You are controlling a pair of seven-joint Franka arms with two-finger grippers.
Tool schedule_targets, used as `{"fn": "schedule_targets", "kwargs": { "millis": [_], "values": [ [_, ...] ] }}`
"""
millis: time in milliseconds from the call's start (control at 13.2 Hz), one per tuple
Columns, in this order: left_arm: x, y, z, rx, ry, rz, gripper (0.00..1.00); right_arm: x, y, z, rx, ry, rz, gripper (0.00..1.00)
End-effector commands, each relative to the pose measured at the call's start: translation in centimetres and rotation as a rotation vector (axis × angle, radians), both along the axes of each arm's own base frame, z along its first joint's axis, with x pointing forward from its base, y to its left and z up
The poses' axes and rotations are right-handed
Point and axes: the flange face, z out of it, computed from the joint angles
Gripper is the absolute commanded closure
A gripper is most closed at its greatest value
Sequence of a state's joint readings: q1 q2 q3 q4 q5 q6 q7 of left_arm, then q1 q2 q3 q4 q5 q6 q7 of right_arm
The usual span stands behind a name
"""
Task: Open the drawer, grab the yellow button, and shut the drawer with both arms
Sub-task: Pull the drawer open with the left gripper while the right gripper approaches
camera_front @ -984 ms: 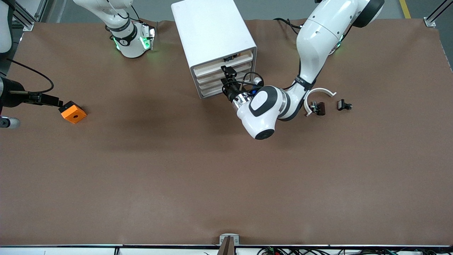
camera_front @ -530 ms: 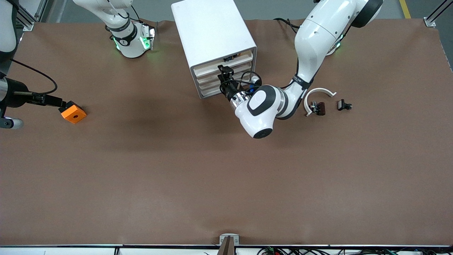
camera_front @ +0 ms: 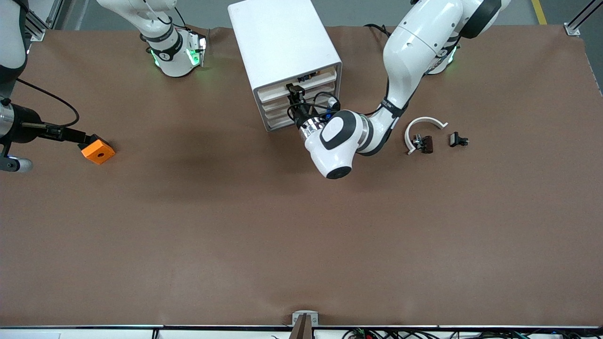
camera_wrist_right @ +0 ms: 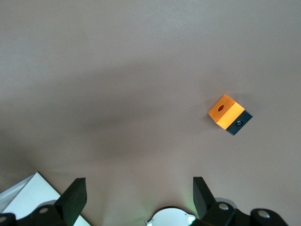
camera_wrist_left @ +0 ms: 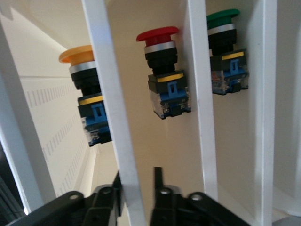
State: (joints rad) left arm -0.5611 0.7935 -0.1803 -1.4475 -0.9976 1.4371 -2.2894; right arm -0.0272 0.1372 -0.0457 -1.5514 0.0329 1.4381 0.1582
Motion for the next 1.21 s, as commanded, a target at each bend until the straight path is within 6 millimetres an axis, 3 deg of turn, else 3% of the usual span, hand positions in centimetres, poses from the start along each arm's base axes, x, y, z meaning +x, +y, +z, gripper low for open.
{"fn": "schedule_targets", "kwargs": {
  "millis": [0,151,227,530,1135],
  "values": [
    [0.7,0.1,-0.7,0.059,0.029,0.030,0.76,0.2,2.7,1.2,-0.026,-0.010,-0.084,0.00],
    [1.4,0.6,-0.9,0.074,0.026,0.051,0.88,0.3,6.0,1.8,-0.055,-0.017,-0.152,0.00],
    [1.7,0.8,-0.9,0.075,0.022,0.057,1.00,0.2,8.1,2.5,-0.070,-0.028,-0.187,0.00],
    [2.9,1.9,-1.2,0.088,0.012,0.081,1.00,-0.6,15.2,3.5,-0.109,-0.049,-0.286,0.00],
    [7.4,5.3,-1.3,0.115,-0.063,0.176,1.00,-5.2,28.8,3.9,-0.187,-0.054,-0.539,0.00]
  ]
}}
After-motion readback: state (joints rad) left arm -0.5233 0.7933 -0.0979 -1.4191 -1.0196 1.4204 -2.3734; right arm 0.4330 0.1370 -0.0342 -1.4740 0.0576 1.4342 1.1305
